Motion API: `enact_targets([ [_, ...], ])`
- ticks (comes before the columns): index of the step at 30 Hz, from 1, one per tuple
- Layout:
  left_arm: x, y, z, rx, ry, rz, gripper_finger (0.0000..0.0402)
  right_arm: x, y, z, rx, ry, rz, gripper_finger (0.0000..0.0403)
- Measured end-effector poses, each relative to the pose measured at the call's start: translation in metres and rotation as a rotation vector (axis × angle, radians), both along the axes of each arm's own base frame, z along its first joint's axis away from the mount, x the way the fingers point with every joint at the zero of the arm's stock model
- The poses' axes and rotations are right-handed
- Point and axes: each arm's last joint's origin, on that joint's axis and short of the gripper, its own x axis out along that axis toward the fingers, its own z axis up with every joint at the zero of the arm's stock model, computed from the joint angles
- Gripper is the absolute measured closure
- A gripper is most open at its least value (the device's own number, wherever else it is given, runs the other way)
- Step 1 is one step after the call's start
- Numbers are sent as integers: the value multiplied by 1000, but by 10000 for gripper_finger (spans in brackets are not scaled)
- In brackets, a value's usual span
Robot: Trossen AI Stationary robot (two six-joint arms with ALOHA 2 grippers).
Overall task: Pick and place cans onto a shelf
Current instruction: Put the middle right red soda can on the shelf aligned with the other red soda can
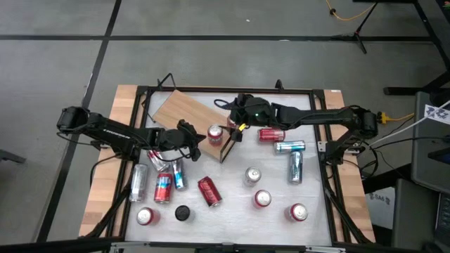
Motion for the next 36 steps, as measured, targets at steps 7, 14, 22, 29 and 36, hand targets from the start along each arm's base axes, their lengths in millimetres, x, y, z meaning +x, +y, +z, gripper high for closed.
enact_targets([
  [7,0,0,1,3,-7,6,401,-27,3,26,-5,3,-13,29],
  [14,10,0,-6,7,-31,14,401,-57,5,47,-42,43,-91,29],
  [22,19,0,-17,16,-46,31,401,-72,6,53,-51,74,-118,29],
  [29,26,0,-21,19,-86,25,401,-72,6,53,-49,78,-118,29],
  [36,27,0,-24,32,-66,19,401,-72,6,53,-49,77,-119,29],
])
